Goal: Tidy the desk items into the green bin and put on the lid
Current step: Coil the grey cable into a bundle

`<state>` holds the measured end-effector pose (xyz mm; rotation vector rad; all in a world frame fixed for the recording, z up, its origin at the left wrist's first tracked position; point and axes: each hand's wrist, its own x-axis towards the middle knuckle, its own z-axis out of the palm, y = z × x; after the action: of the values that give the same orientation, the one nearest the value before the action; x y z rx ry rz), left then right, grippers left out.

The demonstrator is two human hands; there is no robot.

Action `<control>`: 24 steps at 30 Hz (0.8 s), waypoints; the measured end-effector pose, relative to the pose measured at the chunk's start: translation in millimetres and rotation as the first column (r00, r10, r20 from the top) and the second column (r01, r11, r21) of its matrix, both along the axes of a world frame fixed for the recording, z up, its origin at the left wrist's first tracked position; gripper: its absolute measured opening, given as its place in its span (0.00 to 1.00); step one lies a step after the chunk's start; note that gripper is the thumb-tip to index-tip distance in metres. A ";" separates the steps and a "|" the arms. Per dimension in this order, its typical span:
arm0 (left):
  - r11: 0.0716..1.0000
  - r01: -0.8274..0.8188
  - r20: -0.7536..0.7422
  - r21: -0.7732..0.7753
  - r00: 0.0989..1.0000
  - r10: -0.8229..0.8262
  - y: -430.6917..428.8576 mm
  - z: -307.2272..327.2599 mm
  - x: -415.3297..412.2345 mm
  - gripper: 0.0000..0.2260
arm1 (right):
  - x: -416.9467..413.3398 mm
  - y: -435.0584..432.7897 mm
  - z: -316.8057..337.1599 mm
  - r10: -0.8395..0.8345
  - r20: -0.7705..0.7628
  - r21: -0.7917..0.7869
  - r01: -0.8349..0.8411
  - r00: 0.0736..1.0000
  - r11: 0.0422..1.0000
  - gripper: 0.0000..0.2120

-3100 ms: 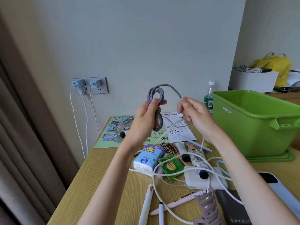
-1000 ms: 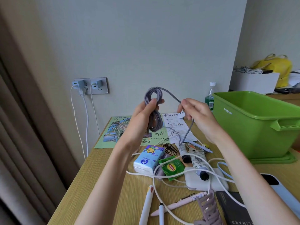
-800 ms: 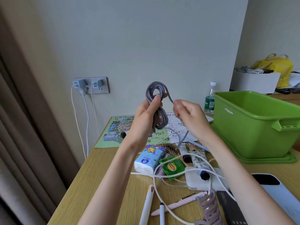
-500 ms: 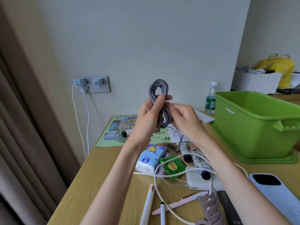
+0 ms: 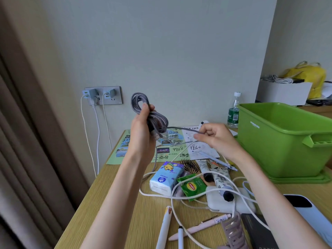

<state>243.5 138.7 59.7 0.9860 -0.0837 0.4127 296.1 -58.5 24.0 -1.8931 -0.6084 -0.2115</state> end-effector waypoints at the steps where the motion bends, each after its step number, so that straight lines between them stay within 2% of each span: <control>1: 1.000 -0.022 -0.006 0.005 1.000 0.022 2.3 -0.2 0.8 0.11 | 2.8 -3.5 -2.8 -0.028 -0.003 -0.010 0.028 1.000 1.000 0.10; 3: 0.993 -0.091 -0.020 0.078 0.995 0.093 5.6 -2.4 3.5 0.11 | 7.2 -9.9 -5.5 -0.065 0.005 -0.009 0.065 0.998 0.998 0.09; 6: 0.922 -0.206 -0.025 0.329 0.974 0.226 7.6 -11.1 7.9 0.12 | 5.7 -14.2 0.0 -0.042 0.019 0.060 0.041 0.999 0.997 0.06; 8: 0.817 -0.271 0.036 0.509 0.955 0.295 8.2 -17.2 10.6 0.11 | 1.8 -16.0 7.9 0.037 0.015 0.155 -0.039 0.999 0.987 0.03; 10: 0.694 -0.311 0.112 0.649 0.942 0.317 7.9 -21.8 13.3 0.10 | -4.7 -16.8 16.5 0.132 0.031 0.224 -0.136 0.991 0.965 0.04; 14: 0.488 -0.256 0.157 0.835 0.959 0.234 -1.7 -29.4 14.4 0.13 | -14.8 -11.0 29.2 0.171 0.094 0.222 -0.188 0.981 0.957 0.03; 18: 0.473 -0.098 0.097 0.875 0.995 0.027 -19.8 -28.9 6.0 0.18 | -17.5 -2.7 34.0 0.167 0.172 0.210 -0.202 0.971 0.957 0.03; 21: 0.415 -0.004 0.046 0.910 0.995 -0.089 -29.4 -27.0 0.5 0.21 | -19.4 2.8 36.0 0.162 0.226 0.217 -0.212 0.961 0.953 0.02; 24: 0.452 0.036 0.011 0.891 0.995 -0.102 -32.3 -23.0 -2.5 0.15 | -18.7 6.5 36.4 0.125 0.235 0.255 -0.185 0.964 0.949 0.03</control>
<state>241.0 106.4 36.7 2.0395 -0.4428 0.3068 277.4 -51.9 60.4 -1.5564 -0.8283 -0.3831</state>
